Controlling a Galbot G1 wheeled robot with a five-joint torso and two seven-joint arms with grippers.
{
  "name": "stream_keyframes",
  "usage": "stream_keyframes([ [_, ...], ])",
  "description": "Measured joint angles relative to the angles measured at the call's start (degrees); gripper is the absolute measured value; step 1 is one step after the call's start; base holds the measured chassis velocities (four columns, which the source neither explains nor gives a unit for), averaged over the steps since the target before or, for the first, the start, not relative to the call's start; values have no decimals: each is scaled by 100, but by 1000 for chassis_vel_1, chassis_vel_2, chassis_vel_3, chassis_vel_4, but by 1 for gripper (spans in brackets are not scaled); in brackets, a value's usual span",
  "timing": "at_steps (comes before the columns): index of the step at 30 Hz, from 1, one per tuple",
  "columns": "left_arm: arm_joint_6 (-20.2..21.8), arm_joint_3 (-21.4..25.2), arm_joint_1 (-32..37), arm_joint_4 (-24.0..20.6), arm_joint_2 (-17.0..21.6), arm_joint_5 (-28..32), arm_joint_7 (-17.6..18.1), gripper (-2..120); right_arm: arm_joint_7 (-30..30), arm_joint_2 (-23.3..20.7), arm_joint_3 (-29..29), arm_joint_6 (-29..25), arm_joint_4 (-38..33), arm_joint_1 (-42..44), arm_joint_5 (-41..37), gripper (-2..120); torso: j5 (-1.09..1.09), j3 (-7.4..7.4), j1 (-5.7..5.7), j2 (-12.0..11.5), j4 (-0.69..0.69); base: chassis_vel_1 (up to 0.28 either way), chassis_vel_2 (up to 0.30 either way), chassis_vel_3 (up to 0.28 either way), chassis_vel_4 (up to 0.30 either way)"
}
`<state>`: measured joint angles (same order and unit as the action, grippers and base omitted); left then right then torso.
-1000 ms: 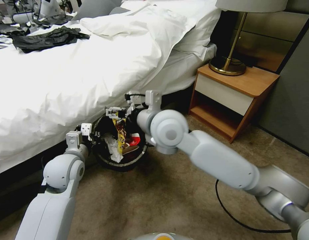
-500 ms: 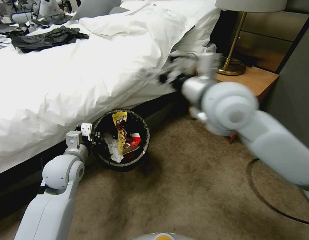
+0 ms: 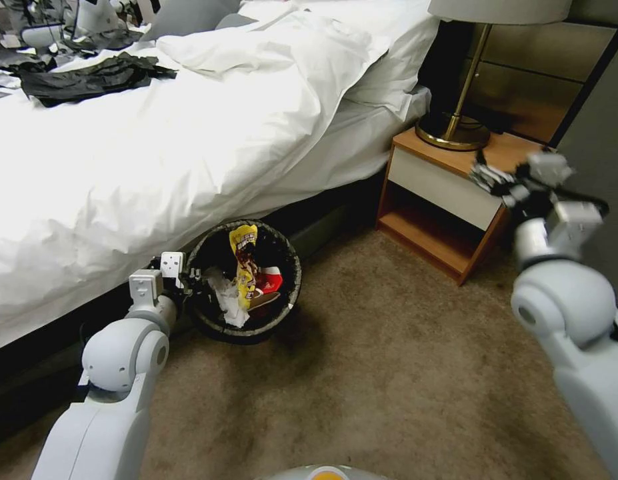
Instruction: Pick up the trash bin, then pick up the garbage from the floor and place it into the trash bin.
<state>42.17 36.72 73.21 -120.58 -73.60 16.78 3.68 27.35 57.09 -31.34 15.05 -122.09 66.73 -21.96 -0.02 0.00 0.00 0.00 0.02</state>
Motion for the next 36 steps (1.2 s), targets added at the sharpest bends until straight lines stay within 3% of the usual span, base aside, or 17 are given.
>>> stream_keyframes([
  [2,0,-2,29,-38,-65,-26,22,0,-274,593,-249,-495,219,505,991,100,2,0,0,0,-2,0,0,0,0],
  [10,-3,-25,132,-187,-151,-43,31,0,-300,1427,-248,-733,400,885,1327,100,1,0,0,0,-1,0,0,0,0],
  [36,-3,5,93,-254,-92,175,-31,0,-180,1396,51,-684,703,587,1273,100,2,0,0,0,-2,0,0,0,0],
])
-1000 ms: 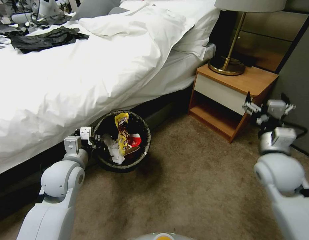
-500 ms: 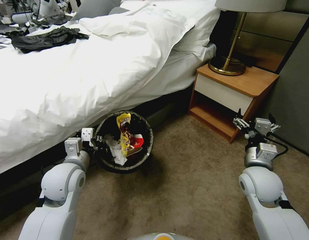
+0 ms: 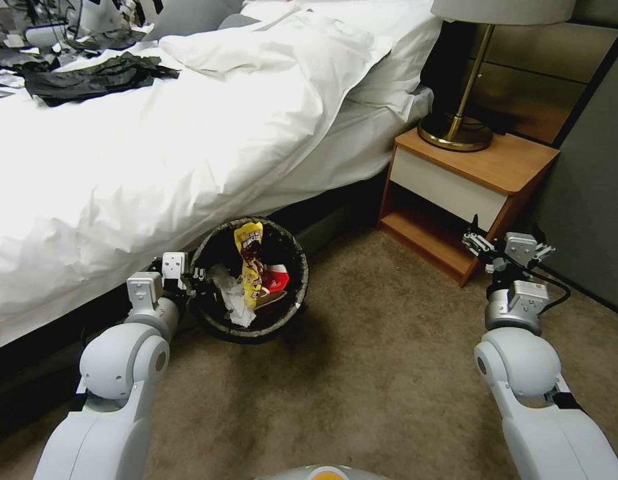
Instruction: Pick up the trash bin, then pick up the garbage from the floor and place it into the trash bin.
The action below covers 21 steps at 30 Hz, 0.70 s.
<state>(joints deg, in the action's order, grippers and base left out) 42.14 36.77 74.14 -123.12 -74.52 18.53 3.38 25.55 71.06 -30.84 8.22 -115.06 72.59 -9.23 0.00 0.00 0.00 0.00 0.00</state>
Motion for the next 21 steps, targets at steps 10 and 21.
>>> stream_keyframes([
  [10,0,-15,30,-19,-15,-8,8,0,20,-3,39,18,23,-11,-23,100,0,0,0,0,0,24,20,15,22],
  [21,0,-45,15,-10,-5,-7,5,0,30,43,79,20,58,5,-14,100,0,0,0,0,0,0,0,0,0],
])
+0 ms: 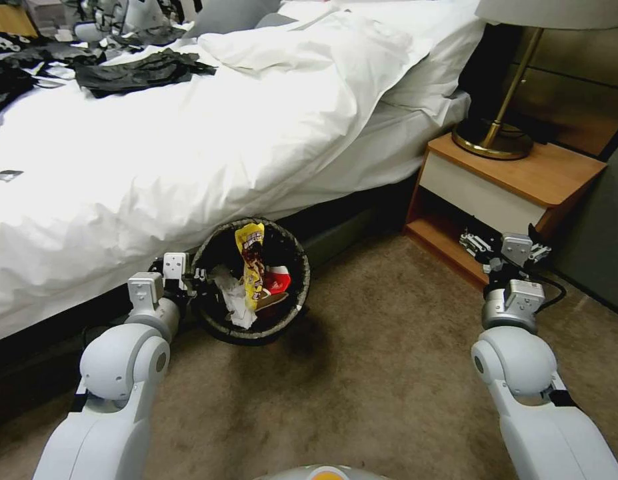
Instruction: Pick up the trash bin, then pick up the garbage from the floor and place it into the trash bin.
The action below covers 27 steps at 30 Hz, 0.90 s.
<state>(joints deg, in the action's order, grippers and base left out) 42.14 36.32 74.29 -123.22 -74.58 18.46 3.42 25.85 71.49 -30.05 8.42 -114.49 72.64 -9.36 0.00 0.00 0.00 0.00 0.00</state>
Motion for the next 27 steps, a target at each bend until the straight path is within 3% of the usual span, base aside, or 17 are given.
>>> stream_keyframes([
  [16,1,3,7,18,-6,2,10,0,8,-17,40,0,36,-31,2,100,0,0,0,0,1,6,10,8,6],
  [27,-3,72,476,-471,-42,-11,123,0,11,-8,31,-6,54,-25,7,100,1,0,0,0,2,2,4,5,4],
])
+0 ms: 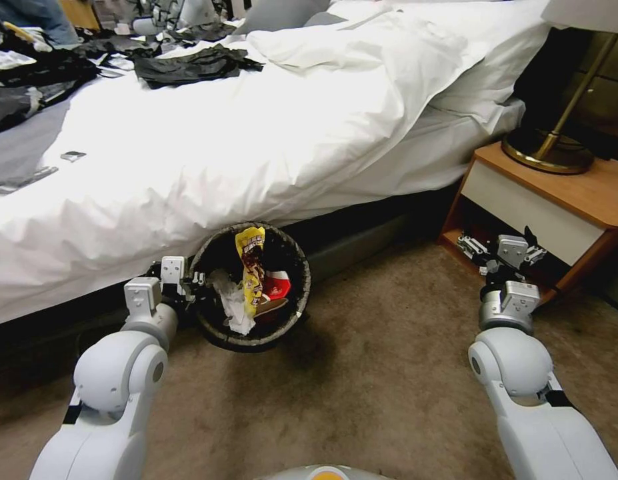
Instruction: Pick up the trash bin, then pick up the garbage from the floor and place it into the trash bin.
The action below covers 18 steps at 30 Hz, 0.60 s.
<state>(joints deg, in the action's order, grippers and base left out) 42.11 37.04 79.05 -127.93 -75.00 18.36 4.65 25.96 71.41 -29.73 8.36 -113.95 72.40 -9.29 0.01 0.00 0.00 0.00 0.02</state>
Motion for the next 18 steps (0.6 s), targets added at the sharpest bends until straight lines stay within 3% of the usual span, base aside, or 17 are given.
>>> stream_keyframes([
  [18,0,6,412,-423,-115,-64,49,0,0,80,31,-42,37,33,45,100,-1,0,0,0,-1,1,2,3,2],
])
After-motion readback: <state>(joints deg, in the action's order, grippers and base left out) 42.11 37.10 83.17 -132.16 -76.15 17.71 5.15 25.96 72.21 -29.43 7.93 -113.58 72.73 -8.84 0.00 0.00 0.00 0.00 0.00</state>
